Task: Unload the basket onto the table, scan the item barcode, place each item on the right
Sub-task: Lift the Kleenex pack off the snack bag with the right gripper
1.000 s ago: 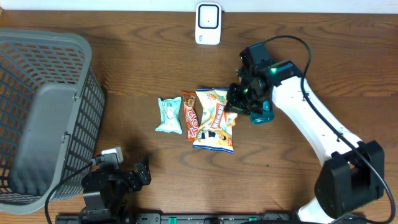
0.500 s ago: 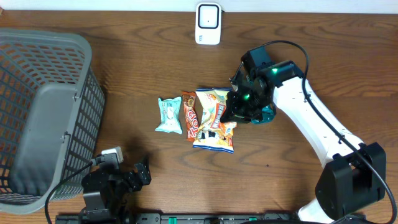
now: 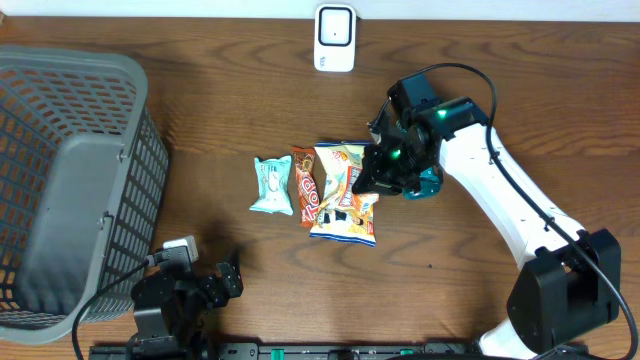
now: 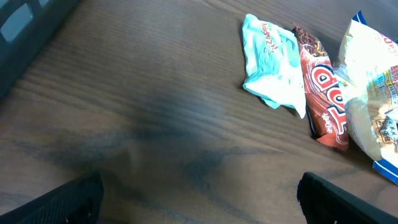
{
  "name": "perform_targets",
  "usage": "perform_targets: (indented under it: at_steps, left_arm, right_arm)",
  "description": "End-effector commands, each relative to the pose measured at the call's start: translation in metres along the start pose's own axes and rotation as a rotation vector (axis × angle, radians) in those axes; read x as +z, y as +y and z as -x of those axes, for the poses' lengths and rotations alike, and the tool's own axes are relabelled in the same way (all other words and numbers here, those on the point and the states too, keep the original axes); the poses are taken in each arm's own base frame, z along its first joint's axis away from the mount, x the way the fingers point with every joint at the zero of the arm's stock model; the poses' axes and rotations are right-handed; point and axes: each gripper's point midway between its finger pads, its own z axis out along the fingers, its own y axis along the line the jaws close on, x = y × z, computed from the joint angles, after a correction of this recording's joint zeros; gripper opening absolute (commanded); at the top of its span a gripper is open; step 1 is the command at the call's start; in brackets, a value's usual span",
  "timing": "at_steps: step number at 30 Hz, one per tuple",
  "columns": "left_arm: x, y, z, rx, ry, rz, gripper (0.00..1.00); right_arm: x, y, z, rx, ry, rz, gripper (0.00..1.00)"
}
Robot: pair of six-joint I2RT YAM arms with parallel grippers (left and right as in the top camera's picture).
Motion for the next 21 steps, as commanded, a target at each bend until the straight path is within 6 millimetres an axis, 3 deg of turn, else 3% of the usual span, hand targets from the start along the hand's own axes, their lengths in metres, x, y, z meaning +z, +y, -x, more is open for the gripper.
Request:
perform_targets:
  at_steps: [1, 7, 10, 17, 21]
  left_arm:
    - [-0.001, 0.005, -0.017, -0.02, 0.068, 0.021, 0.98]
    - [-0.001, 0.005, -0.017, -0.02, 0.068, 0.021, 0.98]
    - [-0.001, 0.005, -0.017, -0.02, 0.068, 0.021, 0.98]
    - [-0.001, 0.005, -0.017, -0.02, 0.068, 0.021, 0.98]
    - [-0.001, 0.005, -0.017, -0.02, 0.068, 0.021, 0.98]
  right_arm:
    - [-0.012, 0.021, -0.005, 0.001, 0.017, 0.104, 0.01]
    - [-0.029, 0.06, -0.055, 0.065, 0.263, 0.368, 0.02]
    - [-0.04, 0.069, -0.072, 0.151, 0.356, 0.431, 0.02]
    - [-0.06, 0.067, -0.09, 0.511, 0.512, 0.422, 0.02]
    - [-0.062, 0.064, -0.088, 0.54, 0.512, 0.423, 0.02]
